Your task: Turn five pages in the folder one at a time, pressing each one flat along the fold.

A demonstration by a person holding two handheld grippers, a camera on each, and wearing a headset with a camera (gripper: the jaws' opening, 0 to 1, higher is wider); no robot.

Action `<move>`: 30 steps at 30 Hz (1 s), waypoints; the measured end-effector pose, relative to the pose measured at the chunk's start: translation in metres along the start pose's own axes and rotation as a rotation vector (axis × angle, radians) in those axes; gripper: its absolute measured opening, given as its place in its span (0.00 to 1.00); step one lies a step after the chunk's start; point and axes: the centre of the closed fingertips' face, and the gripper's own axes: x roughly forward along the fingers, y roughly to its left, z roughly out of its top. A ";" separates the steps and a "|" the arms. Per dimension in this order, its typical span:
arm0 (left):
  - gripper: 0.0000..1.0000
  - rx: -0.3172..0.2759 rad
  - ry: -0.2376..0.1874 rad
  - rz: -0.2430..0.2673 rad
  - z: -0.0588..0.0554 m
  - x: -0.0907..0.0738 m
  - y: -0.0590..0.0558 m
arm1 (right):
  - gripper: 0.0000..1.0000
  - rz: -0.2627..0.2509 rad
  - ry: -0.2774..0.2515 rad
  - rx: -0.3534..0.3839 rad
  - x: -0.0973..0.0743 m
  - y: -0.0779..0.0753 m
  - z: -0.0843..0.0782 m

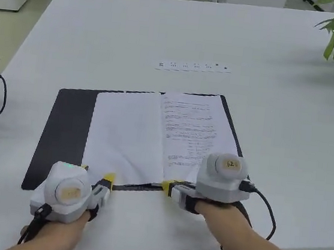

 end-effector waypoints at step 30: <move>0.52 -0.426 0.169 -0.168 0.045 -0.047 -0.038 | 0.00 -0.149 -0.164 0.189 -0.108 -0.040 0.047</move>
